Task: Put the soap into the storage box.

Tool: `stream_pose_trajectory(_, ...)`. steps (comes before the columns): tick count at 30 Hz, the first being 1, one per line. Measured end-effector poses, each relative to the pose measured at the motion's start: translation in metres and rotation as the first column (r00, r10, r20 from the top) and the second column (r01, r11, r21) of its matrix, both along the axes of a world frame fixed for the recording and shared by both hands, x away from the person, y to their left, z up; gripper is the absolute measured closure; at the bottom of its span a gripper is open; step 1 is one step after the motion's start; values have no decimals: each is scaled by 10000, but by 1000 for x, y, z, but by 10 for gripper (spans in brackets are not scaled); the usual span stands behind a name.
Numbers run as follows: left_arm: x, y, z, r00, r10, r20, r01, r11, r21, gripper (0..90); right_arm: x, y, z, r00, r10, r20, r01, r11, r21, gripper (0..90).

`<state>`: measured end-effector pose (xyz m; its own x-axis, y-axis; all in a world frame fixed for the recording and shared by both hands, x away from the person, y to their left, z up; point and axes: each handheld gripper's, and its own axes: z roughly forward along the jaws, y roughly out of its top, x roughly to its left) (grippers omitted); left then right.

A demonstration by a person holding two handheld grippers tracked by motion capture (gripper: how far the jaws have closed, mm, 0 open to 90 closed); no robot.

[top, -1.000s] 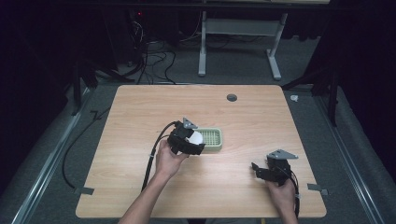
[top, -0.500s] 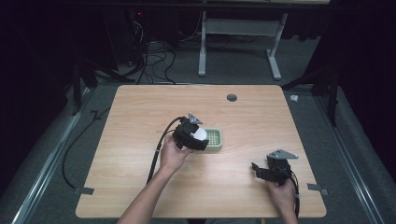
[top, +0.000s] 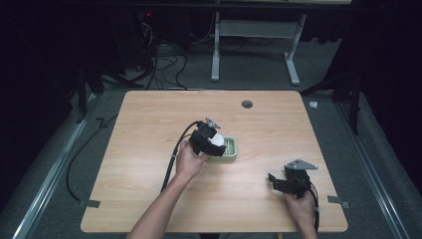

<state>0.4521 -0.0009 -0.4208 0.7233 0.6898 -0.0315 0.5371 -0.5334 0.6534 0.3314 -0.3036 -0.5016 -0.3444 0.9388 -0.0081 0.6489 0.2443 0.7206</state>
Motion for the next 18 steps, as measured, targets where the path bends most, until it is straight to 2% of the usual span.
stream_pose_trajectory(10, 10, -9, -14, 9998, -3, -195, 9, 9996, 277, 246, 0, 0, 0, 10000, 3, -12, -3, 10000, 17, 275)
stream_pose_trajectory(18, 18, -12, -23, 9993, 258, -256, -249, 9990, 367, 246, 0, 0, 0, 10000, 9, -26, -9, 10000, 45, 274)
